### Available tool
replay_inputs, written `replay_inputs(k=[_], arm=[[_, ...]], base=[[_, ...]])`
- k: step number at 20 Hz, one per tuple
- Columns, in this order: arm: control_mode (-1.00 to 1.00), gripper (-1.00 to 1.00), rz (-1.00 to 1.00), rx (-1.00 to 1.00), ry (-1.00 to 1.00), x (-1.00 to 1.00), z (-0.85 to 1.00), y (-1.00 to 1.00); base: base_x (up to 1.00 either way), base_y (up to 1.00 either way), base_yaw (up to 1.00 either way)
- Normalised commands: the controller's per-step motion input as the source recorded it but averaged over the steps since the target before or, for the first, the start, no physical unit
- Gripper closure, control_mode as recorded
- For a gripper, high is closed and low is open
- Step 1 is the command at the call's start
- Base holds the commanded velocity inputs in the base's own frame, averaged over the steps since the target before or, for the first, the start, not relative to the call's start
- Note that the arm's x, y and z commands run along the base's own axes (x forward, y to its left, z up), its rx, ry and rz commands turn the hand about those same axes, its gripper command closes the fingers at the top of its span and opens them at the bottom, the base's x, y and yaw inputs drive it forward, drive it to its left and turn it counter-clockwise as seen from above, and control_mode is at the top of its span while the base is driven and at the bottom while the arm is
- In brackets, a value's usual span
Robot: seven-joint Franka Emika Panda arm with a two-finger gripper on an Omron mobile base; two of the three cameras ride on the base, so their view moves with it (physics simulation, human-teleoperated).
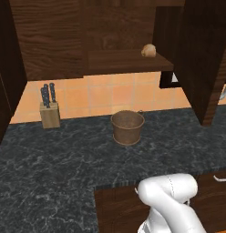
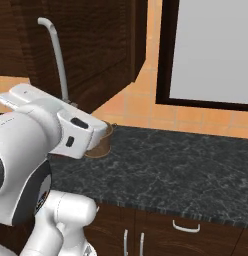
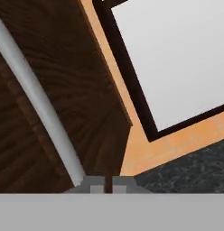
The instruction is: Open the cabinet, pick up the bread from the cabinet and place it in the basket. Then move the basket to the dining counter.
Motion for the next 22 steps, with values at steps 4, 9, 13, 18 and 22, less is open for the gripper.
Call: replay_inputs(k=[4, 9, 13, 18, 22], arm=[[-1.00, 1.00, 0.00, 0.17, -0.30, -1.00, 0.30, -0.17], [-1.00, 1.00, -0.15, -0.01, -0.14, -0.55, 0.00, 0.94], [-1.00, 1.00, -0.28, -0.02, -0.08, 0.06, -0.13, 1.00], [-1.00, 1.00, -0.34, -0.12, -0.19, 0.40, -0.02, 1.00], [-1.00, 1.00, -0.31, -0.07, 0.00, 0.98, -0.07, 0.82]], base=[[0.00, 0.00, 0.00], [0.00, 0.00, 0.00], [0.00, 0.00, 0.00], [0.00, 0.00, 0.00], [0.00, 0.00, 0.00]])
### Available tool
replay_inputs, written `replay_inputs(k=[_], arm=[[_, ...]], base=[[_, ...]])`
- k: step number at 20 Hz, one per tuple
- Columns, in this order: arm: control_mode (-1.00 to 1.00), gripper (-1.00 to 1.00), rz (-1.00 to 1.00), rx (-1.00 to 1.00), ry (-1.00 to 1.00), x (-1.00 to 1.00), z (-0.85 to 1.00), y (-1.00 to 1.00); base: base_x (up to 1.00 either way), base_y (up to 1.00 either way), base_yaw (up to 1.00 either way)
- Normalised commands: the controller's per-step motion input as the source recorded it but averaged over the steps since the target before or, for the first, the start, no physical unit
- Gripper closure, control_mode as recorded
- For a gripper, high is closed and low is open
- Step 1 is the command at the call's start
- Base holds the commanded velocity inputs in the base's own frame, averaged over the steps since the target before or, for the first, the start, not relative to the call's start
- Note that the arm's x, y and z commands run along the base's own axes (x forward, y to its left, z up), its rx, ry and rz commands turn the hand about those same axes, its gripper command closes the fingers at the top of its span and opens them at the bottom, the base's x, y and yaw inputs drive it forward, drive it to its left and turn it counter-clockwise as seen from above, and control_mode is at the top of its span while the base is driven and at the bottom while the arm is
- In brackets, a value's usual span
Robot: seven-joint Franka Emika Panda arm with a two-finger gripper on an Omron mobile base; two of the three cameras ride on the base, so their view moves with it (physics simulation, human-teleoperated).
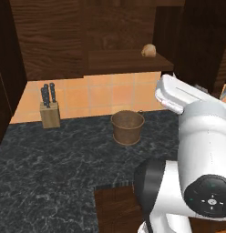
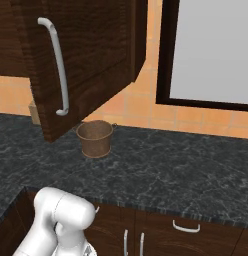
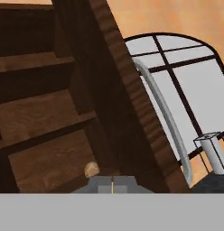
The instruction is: Open the cabinet, pick up the bread from the cabinet and place it in the basket. Then move the basket to the dining counter.
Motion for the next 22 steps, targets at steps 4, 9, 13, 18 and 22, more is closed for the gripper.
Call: replay_inputs(k=[4, 9, 13, 18, 22], arm=[[-1.00, 1.00, -0.18, 0.00, 0.00, 1.00, -0.13, 0.01], [-1.00, 1.00, -0.16, 0.00, 0.00, 1.00, -0.08, 0.00], [-1.00, 1.00, -0.13, 0.00, 0.06, 1.00, -0.10, -0.42], [-1.00, 1.00, -0.07, 0.02, 0.06, 0.87, -0.15, -0.66], [-1.00, 1.00, 0.00, 0.17, 0.00, 0.09, -0.01, -1.00]], base=[[0.00, 0.00, 0.00], [0.00, 0.00, 0.00], [0.00, 0.00, 0.00], [0.00, 0.00, 0.00], [0.00, 0.00, 0.00]])
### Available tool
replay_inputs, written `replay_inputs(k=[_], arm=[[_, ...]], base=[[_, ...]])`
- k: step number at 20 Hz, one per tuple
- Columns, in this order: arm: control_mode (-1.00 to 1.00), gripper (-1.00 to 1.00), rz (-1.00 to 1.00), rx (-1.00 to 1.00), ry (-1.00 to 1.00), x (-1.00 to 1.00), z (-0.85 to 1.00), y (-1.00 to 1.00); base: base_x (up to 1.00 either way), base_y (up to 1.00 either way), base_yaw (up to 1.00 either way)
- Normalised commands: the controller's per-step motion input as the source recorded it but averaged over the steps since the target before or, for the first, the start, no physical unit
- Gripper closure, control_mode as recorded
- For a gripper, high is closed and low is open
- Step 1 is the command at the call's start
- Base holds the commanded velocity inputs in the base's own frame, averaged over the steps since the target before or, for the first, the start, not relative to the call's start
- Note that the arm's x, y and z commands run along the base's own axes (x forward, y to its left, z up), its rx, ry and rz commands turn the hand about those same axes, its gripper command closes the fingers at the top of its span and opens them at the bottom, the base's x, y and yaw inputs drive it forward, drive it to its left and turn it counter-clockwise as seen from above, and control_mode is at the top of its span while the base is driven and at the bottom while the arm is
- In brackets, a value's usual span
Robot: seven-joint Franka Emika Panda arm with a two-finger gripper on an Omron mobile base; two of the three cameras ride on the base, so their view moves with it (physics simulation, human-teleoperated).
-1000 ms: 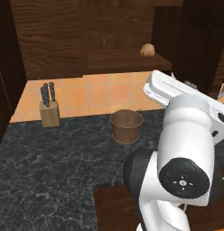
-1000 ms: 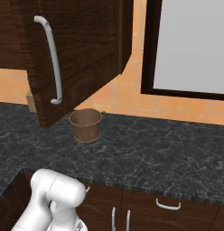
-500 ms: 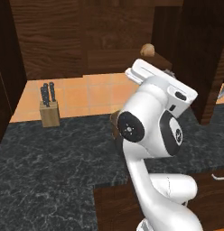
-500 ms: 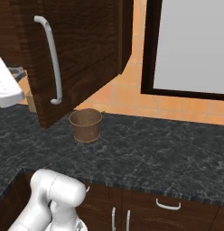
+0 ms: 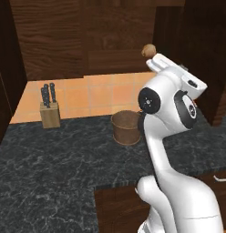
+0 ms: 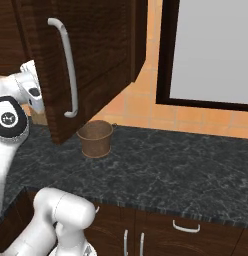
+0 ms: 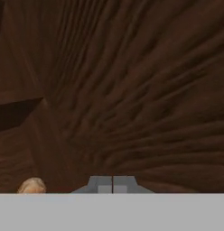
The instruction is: Open the cabinet, pick up the bread from the cabinet and place it in the basket. Then move the basket to the dining counter.
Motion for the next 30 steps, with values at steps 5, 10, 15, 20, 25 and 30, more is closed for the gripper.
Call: replay_inputs(k=[5, 10, 15, 20, 25, 30], arm=[[-1.00, 1.00, 0.00, 0.27, -0.05, 0.00, 0.00, -1.00], [-1.00, 1.00, 0.02, 0.10, 0.07, 0.28, 0.00, -0.37], [-1.00, 1.00, 0.13, -0.08, -0.28, -0.68, 0.07, 0.61], [-1.00, 1.00, 0.28, -0.13, 0.12, -0.08, 0.67, 0.47], [-1.00, -1.00, 0.18, -0.19, 0.30, 0.09, 0.17, 0.45], [-1.00, -1.00, 0.01, -0.20, 0.40, 0.29, 0.00, 0.25]], base=[[0.00, 0.00, 0.00], [0.00, 0.00, 0.00], [0.00, 0.00, 0.00], [0.00, 0.00, 0.00], [0.00, 0.00, 0.00], [0.00, 0.00, 0.00]])
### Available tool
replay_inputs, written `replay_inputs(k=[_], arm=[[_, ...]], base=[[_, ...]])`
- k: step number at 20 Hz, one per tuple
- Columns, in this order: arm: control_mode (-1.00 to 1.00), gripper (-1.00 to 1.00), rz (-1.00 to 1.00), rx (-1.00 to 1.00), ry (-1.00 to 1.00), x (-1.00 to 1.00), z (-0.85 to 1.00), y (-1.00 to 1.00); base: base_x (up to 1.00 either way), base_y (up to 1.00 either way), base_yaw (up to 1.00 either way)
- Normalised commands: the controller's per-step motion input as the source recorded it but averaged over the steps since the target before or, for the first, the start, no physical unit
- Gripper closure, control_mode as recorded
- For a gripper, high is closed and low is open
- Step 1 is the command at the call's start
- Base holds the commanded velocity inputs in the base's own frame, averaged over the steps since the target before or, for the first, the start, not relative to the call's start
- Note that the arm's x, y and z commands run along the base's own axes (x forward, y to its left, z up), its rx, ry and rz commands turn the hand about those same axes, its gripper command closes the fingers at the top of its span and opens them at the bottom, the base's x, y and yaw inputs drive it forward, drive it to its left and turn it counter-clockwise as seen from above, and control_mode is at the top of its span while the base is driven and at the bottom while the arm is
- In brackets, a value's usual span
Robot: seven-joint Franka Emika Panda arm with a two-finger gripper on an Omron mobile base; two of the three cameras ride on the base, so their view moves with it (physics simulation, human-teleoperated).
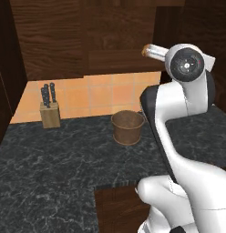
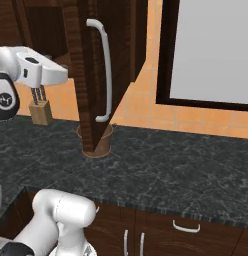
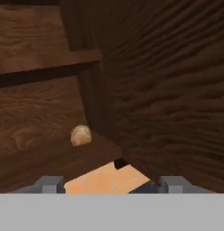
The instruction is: Open the cabinet, pick up the bread from the cabinet and place it in the basket. Then move the basket to the dining counter.
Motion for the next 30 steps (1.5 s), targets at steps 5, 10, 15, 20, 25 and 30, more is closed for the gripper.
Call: replay_inputs(k=[5, 10, 15, 20, 25, 30], arm=[[-1.00, -1.00, 0.03, -0.02, 0.28, 0.47, -0.02, 0.02], [-1.00, -1.00, 0.05, -0.02, 0.13, 0.51, -0.19, 0.05], [-1.00, -1.00, 0.15, 0.00, 0.05, 0.48, -0.09, -0.16], [-1.00, -1.00, 0.11, -0.01, 0.00, 0.42, -0.14, -0.12], [-1.00, -1.00, 0.02, -0.03, 0.00, 0.47, -0.14, -0.03], [-1.00, -1.00, 0.00, -0.02, 0.00, 0.45, -0.03, -0.06]], base=[[0.00, 0.00, 0.00], [0.00, 0.00, 0.00], [0.00, 0.00, 0.00], [0.00, 0.00, 0.00], [0.00, 0.00, 0.00], [0.00, 0.00, 0.00]])
